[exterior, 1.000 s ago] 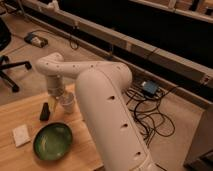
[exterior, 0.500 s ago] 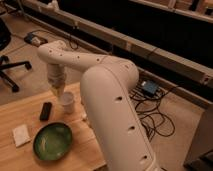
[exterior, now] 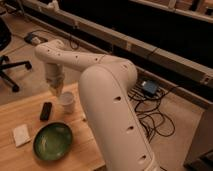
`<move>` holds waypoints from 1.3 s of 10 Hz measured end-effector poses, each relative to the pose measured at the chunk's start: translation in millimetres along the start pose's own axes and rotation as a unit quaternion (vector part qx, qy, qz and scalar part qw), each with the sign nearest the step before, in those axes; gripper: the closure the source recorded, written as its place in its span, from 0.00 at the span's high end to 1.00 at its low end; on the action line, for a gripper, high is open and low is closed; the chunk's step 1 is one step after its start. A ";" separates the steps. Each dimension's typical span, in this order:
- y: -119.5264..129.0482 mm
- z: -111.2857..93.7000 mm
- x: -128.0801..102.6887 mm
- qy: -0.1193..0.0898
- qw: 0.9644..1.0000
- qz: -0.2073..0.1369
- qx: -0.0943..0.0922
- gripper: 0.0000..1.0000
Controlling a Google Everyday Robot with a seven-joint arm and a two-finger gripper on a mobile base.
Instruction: Pick up the ceramic cup
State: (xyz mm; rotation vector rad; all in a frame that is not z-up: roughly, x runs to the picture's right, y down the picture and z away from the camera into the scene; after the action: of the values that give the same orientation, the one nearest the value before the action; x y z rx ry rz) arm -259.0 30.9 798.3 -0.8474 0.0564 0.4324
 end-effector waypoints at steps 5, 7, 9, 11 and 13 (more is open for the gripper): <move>-5.3 2.5 13.3 -0.006 0.999 0.032 0.015 0.79; -3.5 3.3 13.7 -0.007 0.999 0.036 0.021 0.80; -3.4 4.8 14.7 -0.005 0.999 0.037 0.026 0.80; -1.6 10.9 13.3 0.001 0.999 0.036 0.029 0.80; 2.1 16.7 9.9 0.007 0.999 0.032 0.031 0.80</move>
State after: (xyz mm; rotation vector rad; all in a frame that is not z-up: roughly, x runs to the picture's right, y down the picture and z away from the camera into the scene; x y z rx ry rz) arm -252.8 47.9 805.8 -0.7899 0.1091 0.4819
